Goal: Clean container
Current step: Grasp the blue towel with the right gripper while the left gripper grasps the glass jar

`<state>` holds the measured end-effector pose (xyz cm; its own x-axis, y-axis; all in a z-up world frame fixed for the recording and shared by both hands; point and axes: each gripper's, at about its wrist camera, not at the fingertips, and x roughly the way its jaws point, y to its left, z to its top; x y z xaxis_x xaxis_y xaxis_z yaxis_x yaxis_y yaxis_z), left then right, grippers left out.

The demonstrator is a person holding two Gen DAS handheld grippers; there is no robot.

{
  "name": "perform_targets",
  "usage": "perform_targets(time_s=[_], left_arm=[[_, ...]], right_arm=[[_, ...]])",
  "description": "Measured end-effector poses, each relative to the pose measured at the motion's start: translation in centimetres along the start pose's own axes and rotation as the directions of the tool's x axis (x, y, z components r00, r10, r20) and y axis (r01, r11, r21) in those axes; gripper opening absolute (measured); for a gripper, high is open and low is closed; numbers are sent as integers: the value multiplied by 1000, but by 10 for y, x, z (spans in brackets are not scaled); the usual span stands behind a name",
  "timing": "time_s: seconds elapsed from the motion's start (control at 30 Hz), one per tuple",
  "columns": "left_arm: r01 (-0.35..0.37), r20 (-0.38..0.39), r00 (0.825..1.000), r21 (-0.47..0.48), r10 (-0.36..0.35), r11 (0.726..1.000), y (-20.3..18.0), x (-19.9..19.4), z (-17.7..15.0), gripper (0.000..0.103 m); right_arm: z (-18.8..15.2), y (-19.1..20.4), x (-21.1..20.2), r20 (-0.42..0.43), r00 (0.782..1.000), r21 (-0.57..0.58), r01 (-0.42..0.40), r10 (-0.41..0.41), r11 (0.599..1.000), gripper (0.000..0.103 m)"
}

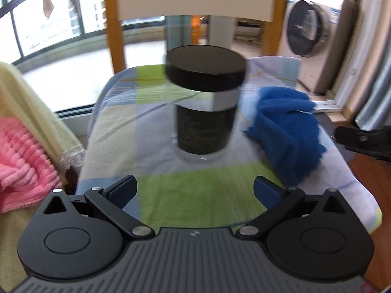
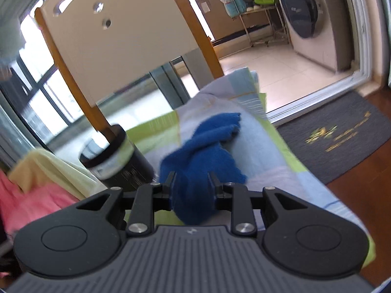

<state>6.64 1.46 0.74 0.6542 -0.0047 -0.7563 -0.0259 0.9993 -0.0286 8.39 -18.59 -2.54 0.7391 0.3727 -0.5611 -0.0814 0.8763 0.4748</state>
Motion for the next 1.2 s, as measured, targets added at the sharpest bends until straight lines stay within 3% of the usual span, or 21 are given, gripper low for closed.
perform_targets(time_s=[0.23,0.37,0.5,0.63,1.2], left_arm=[[-16,32,999,106,13,994,-1,9,12,102],[9,47,999,92,-13,996,9,12,18,102],[55,21,998,25,-55,998,21,21,17,102],[48,33,998,40,-49,998,24,22,15,102],[54,56,997,66,-57,996,18,22,18,102]], right_arm=[[6,21,38,-65,998,-41,-17,14,999,24],[6,49,54,-92,996,-139,-12,0,990,24],[-1,70,74,-121,989,-241,52,-83,969,24],[-10,78,85,-118,981,-298,114,-155,948,24],[-11,70,84,-108,975,-309,154,-195,938,24]])
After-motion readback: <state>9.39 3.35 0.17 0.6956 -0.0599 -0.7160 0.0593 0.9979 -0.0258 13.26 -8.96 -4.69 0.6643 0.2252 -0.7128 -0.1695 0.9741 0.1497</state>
